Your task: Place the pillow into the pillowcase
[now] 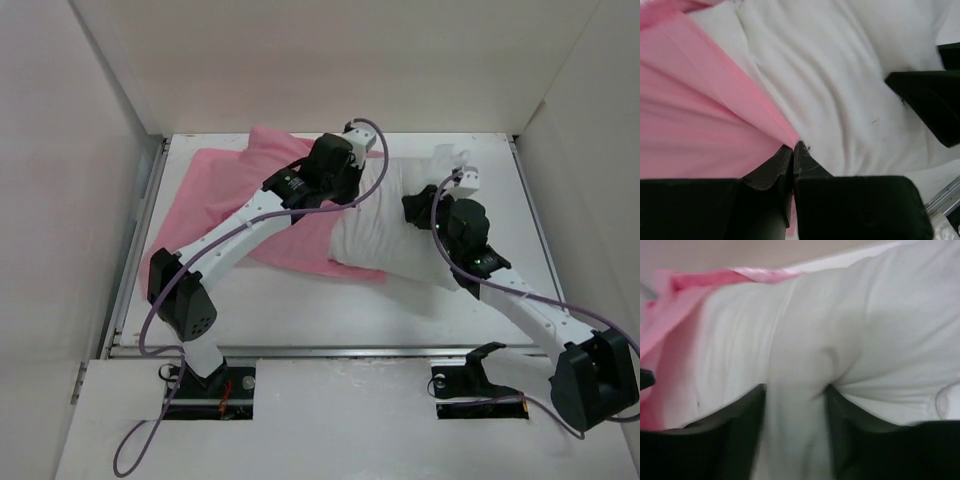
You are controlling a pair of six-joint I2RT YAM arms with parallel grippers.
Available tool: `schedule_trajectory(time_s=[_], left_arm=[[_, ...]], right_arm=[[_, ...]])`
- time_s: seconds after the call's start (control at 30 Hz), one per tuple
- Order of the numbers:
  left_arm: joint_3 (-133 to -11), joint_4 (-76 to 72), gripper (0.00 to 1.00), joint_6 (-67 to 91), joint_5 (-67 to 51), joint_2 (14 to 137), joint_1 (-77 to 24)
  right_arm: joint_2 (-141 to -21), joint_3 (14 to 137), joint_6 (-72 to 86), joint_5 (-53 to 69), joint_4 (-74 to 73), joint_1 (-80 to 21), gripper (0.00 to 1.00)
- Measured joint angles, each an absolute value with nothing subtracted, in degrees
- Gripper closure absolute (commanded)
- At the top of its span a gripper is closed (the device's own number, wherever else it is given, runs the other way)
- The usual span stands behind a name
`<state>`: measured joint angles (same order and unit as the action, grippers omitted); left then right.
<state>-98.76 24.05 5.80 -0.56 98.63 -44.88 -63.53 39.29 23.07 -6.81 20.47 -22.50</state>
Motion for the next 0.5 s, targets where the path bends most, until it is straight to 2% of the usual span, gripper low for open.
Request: schedule_trajectory(time_s=[0.03,0.07,0.1,0.2,0.33,0.5], left_arm=[[-96.0,23.7,1.0,6.9,-0.2,97.8,-44.2],[-93.4,22.8,1.0,8.0,0.2,97.2,-43.5],[-90.6,22.1,1.0,9.1,0.6,96.8,-42.9],[-85.3,22.0,1.0,11.7,1.9,96.7,-42.3],[-84.5,20.4,1.0,13.3,3.1,96.1,-42.7],[-84.5,19.0,1.0,13.6,5.7,92.8,-42.8]], right_arm=[[-63.4,38.6,23.9,-7.8,17.3,-22.6,0.15],[-62.8,38.3,24.4,-8.7,13.6,-22.8,0.03],[-61.9,38.3,24.3,-9.5,10.2,-23.0,0.0],[-57.3,39.1,23.3,-10.2,3.3,-23.5,0.0],[-53.6,45.6,19.8,-8.8,0.4,-23.9,0.0],[-62.0,58.1,12.0,-0.6,1.4,-23.2,0.0]])
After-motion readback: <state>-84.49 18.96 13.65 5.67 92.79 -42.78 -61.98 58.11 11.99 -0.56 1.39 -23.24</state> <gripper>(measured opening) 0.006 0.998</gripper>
